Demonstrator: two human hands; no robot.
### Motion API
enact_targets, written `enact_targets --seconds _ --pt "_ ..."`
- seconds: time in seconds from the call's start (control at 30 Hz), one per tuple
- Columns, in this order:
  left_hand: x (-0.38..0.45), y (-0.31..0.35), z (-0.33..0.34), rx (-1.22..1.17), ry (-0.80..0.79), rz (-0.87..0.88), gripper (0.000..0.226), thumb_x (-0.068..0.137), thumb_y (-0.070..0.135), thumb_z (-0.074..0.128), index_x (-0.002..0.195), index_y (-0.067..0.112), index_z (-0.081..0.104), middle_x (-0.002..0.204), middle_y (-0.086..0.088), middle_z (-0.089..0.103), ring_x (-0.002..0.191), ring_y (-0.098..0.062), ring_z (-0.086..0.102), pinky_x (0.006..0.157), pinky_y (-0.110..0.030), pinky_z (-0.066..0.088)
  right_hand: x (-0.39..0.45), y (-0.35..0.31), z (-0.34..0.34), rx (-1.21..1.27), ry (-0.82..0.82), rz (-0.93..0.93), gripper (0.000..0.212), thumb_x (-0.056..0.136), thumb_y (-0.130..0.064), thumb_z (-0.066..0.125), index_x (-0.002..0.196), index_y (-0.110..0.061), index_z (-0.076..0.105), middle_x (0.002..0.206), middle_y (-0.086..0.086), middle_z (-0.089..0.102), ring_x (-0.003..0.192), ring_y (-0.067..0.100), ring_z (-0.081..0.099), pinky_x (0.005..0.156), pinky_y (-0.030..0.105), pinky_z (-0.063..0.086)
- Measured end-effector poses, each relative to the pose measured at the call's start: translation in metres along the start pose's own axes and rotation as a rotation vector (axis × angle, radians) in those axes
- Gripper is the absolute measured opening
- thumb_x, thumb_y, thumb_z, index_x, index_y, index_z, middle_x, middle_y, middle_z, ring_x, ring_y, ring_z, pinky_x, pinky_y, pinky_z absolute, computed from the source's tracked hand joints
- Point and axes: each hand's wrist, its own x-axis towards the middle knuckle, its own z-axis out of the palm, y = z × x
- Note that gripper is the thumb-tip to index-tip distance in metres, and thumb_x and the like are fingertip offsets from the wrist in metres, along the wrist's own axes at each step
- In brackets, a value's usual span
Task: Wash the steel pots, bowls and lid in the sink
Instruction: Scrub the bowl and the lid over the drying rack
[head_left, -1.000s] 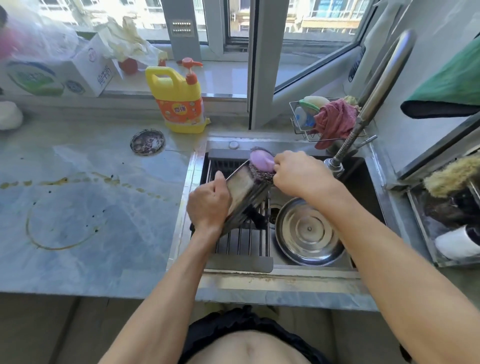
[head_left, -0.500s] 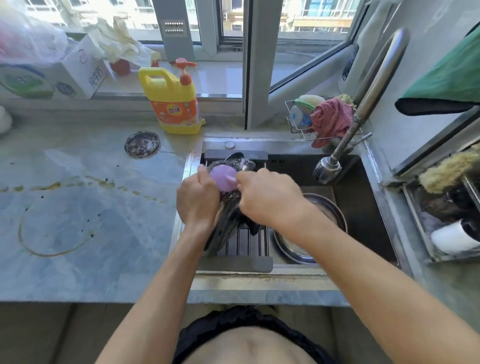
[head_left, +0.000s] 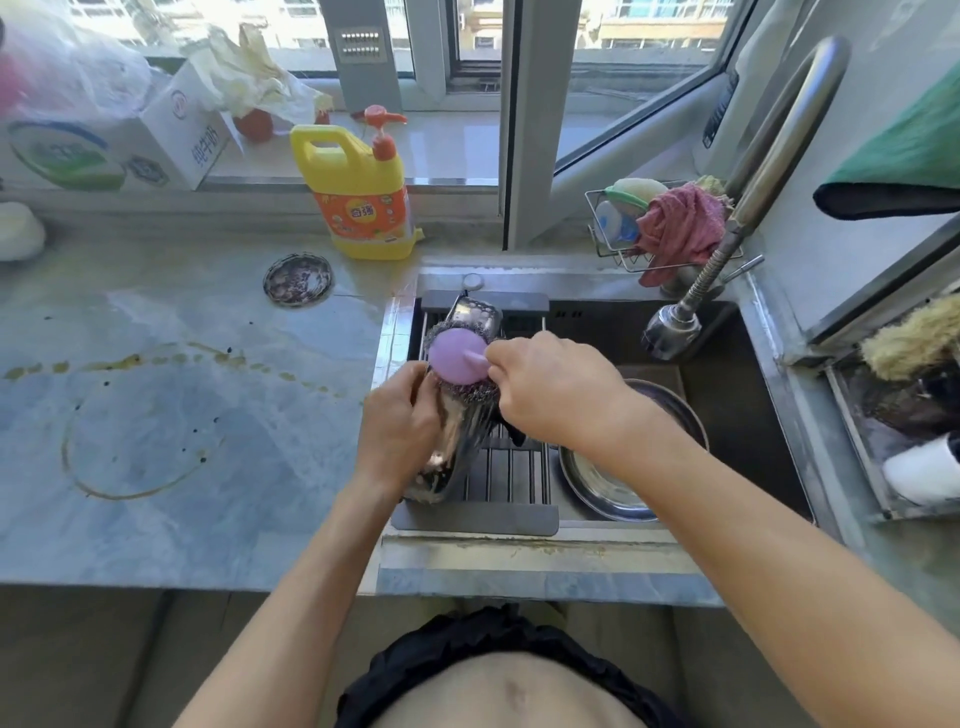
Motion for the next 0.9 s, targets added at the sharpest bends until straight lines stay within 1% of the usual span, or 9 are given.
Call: enact_targets --seconds 0.1,0.2,0.27,0.4,0.53,0.63,0.7,0.8,0.9 --pt "-0.012 -0.006 -0.01 0.068 -0.092 -0.051 0.03 0.101 0.011 0.06 0.072 0.006 0.058 0.057 0.007 0.052 0.054 -0.004 0.048 0.052 -0.021 0.034 0.017 0.012 -0.008 -0.05 -0.007 0.076 0.013 0.096 -0.023 0.045 0.104 -0.021 0.054 0.097 0.008 0.056 0.081 0.029 0.05 0.072 0.036 0.038" --pt "-0.031 -0.012 -0.016 0.134 -0.18 -0.086 0.027 0.1 0.014 0.062 0.073 0.013 0.063 0.06 0.003 0.059 0.055 -0.01 0.052 0.055 -0.026 0.04 0.023 0.014 -0.01 -0.077 0.0 0.126 0.023 0.094 -0.02 0.045 0.112 -0.015 0.057 0.101 0.01 0.061 0.081 0.031 0.052 0.072 0.035 0.04" --pt "-0.016 -0.002 -0.012 0.228 -0.143 -0.071 0.03 0.101 0.017 0.057 0.071 0.016 0.055 0.066 -0.003 0.062 0.063 -0.026 0.054 0.058 -0.041 0.038 0.011 -0.002 -0.003 -0.076 -0.021 0.059 0.025 0.097 -0.021 0.043 0.117 -0.015 0.056 0.097 0.007 0.057 0.077 0.029 0.05 0.07 0.035 0.04" --pt "-0.005 0.003 -0.005 0.397 -0.075 -0.038 0.031 0.106 0.025 0.039 0.078 0.013 0.046 0.078 -0.025 0.065 0.069 -0.043 0.052 0.06 -0.039 0.025 0.01 -0.009 0.002 -0.09 -0.023 0.037 0.028 0.099 -0.023 0.039 0.123 -0.016 0.054 0.108 0.011 0.06 0.082 0.03 0.052 0.071 0.036 0.04" --pt "-0.047 -0.001 -0.013 0.286 -0.139 -0.046 0.03 0.101 0.03 0.04 0.077 0.018 0.051 0.068 -0.009 0.062 0.063 -0.036 0.052 0.057 -0.037 0.027 0.028 0.008 -0.008 -0.109 -0.018 0.142 0.03 0.1 -0.021 0.039 0.125 -0.013 0.054 0.109 0.013 0.061 0.093 0.034 0.059 0.073 0.037 0.04" --pt "-0.007 0.014 0.001 0.308 -0.065 -0.127 0.026 0.105 0.021 0.044 0.081 0.012 0.047 0.078 -0.015 0.062 0.071 -0.034 0.045 0.062 -0.04 0.027 0.009 -0.007 -0.003 -0.094 -0.048 0.059 0.029 0.101 -0.022 0.036 0.123 -0.013 0.053 0.105 0.011 0.058 0.082 0.031 0.052 0.071 0.036 0.037" --pt "0.011 0.022 0.009 0.317 -0.04 -0.135 0.024 0.105 0.018 0.04 0.083 0.011 0.045 0.083 -0.021 0.062 0.072 -0.034 0.043 0.062 -0.041 0.025 0.002 -0.016 0.001 -0.114 -0.046 0.026 0.031 0.102 -0.022 0.033 0.125 -0.013 0.052 0.106 0.012 0.058 0.086 0.033 0.056 0.071 0.036 0.038" --pt "-0.022 0.007 0.007 0.329 -0.022 -0.085 0.028 0.107 0.025 0.032 0.085 0.013 0.044 0.074 -0.017 0.059 0.064 -0.036 0.045 0.057 -0.04 0.017 0.029 -0.009 -0.007 -0.121 -0.042 0.107 0.034 0.1 -0.019 0.036 0.13 -0.015 0.051 0.113 0.013 0.061 0.089 0.032 0.057 0.073 0.036 0.039" --pt "-0.047 -0.001 -0.004 0.311 -0.055 -0.076 0.028 0.106 0.025 0.032 0.085 0.013 0.045 0.071 -0.011 0.056 0.068 -0.041 0.054 0.058 -0.04 0.016 0.042 -0.001 -0.016 -0.076 -0.086 0.156 0.033 0.1 -0.019 0.037 0.129 -0.015 0.052 0.113 0.012 0.061 0.095 0.033 0.058 0.074 0.036 0.04"
